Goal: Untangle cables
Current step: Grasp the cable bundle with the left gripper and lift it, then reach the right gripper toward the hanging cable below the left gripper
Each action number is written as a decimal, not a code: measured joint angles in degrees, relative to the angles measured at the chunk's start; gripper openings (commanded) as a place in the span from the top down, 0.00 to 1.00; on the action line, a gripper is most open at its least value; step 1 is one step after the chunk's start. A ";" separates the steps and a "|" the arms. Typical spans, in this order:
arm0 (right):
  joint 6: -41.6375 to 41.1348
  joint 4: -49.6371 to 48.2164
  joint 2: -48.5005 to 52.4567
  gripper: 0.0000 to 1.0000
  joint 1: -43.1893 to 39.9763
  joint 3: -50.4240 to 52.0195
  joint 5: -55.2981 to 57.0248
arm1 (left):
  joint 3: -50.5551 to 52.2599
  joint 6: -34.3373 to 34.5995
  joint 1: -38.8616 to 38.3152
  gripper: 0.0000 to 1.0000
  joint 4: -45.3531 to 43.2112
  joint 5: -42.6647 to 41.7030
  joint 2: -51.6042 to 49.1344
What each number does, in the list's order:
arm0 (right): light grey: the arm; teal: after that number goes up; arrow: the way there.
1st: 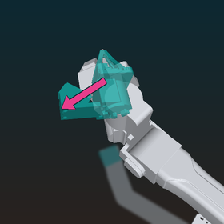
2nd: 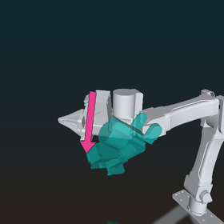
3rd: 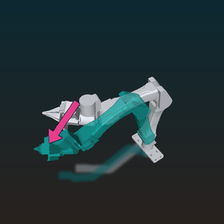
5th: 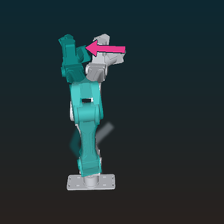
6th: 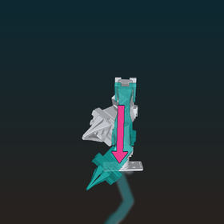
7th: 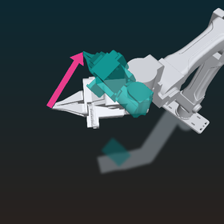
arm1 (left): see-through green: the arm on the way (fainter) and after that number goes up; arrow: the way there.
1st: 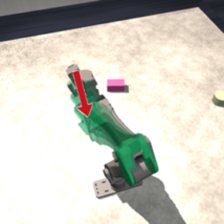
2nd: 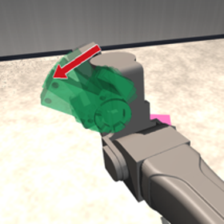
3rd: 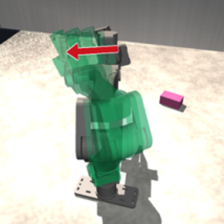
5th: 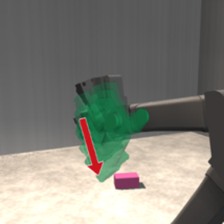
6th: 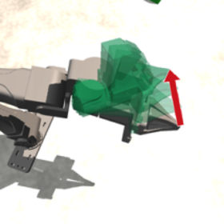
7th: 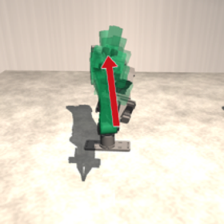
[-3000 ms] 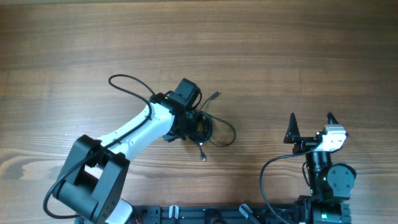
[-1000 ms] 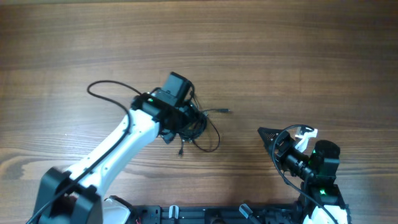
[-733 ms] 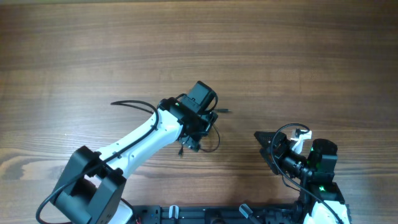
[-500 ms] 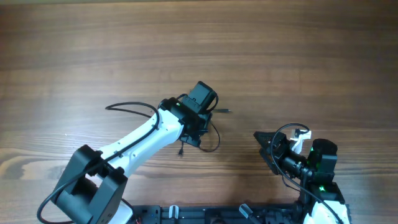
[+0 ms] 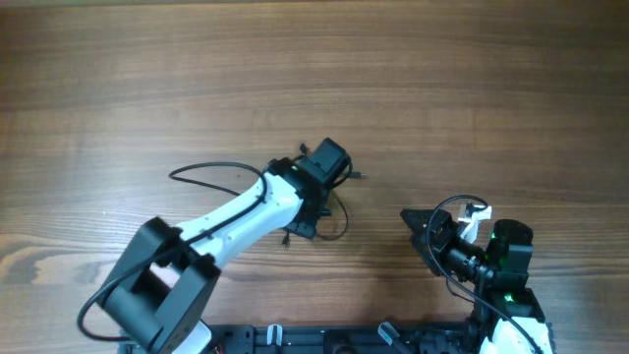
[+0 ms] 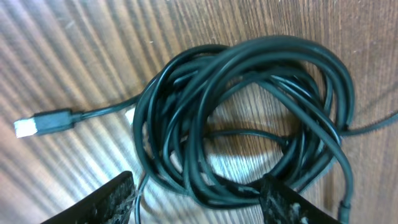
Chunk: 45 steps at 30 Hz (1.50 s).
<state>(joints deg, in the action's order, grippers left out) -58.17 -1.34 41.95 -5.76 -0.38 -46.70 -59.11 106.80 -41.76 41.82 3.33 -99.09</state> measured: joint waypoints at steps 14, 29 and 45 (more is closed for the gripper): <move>5.79 0.04 0.00 0.00 0.00 0.00 0.00 | 0.07 -29.42 8.63 0.96 -0.92 0.92 5.55; 15.58 -21.18 0.22 0.04 0.00 -1.03 -4.74 | 0.07 -82.73 11.87 0.96 4.81 -10.49 32.89; 36.06 9.25 0.20 0.14 11.26 -26.14 -0.66 | 0.09 -75.03 11.87 0.96 0.37 -12.76 33.09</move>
<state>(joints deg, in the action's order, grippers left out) -22.11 7.90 42.15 5.50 -26.52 -47.35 -59.02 31.77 -29.89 42.19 -9.43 -66.00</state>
